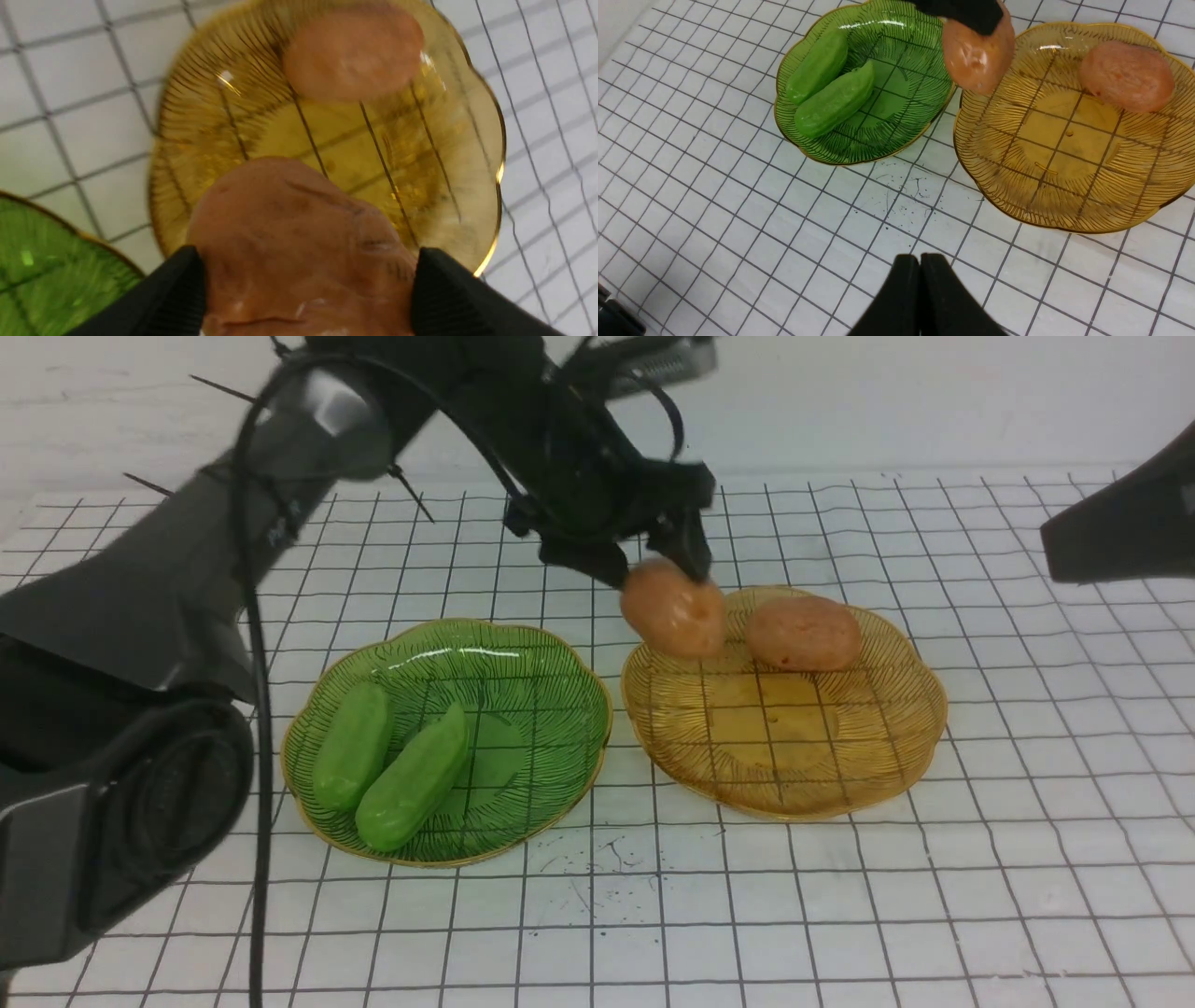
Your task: Put different types of vegetables on the plate.
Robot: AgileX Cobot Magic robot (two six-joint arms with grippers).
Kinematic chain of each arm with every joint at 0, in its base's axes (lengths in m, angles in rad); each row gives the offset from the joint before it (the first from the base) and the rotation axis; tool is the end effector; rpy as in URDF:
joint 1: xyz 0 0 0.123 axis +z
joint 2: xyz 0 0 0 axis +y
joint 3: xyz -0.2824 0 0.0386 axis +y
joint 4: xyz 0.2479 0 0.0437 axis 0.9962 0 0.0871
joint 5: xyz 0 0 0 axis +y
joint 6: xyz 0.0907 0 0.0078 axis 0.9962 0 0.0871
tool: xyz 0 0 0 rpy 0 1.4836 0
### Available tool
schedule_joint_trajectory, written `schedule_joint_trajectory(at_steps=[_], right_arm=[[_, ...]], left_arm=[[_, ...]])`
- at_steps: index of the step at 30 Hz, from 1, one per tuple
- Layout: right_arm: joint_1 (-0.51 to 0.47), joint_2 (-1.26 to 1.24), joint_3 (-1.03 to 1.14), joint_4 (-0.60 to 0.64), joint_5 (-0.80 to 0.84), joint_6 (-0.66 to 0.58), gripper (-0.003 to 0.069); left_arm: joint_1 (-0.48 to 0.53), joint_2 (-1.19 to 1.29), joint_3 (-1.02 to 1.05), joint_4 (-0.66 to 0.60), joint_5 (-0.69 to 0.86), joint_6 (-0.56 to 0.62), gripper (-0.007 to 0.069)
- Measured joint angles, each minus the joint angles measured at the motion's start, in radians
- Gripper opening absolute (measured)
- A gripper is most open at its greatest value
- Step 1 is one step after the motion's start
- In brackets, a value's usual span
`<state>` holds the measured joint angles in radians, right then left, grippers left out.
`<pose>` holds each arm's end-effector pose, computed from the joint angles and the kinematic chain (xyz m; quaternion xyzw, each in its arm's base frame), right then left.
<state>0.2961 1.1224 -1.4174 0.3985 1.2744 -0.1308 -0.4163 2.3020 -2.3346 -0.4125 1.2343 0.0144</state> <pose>0.1732 0.0882 0.4435 -0.2041 0.9016 0.2240 0.3088 0.4459 -0.2348 0.2846 0.1821 0.9362 -0.2437 0.1763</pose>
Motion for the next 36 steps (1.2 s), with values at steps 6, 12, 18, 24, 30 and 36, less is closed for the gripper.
schedule_joint_trajectory(at_steps=[6,12,18,24,30,36], right_arm=[[0.0,0.0,0.0,0.008,0.0,-0.01,-0.0015],[0.0,-0.001,0.0,-0.026,0.0,-0.049,-0.0015],[0.0,-0.043,0.0,-0.076,0.0,-0.051,-0.0015],[0.0,-0.213,0.023,-0.162,-0.092,-0.024,-0.0015],[0.0,-0.496,0.238,-0.247,-0.477,0.062,-0.0015],[0.0,-0.715,0.543,-0.313,-0.844,0.125,-0.0015]], left_arm=[[-0.051,0.055,0.001,-0.011,-0.008,0.069,0.0332],[-0.088,0.064,0.001,0.024,-0.03,0.1,0.0484],[-0.058,0.045,-0.049,0.059,0.002,0.1,0.0528],[-0.012,-0.102,-0.062,0.108,0.008,0.099,0.0099],[-0.006,-0.345,0.014,0.179,0.02,0.102,-0.0006],[-0.007,-0.582,0.214,0.215,0.022,0.106,-0.0008]])
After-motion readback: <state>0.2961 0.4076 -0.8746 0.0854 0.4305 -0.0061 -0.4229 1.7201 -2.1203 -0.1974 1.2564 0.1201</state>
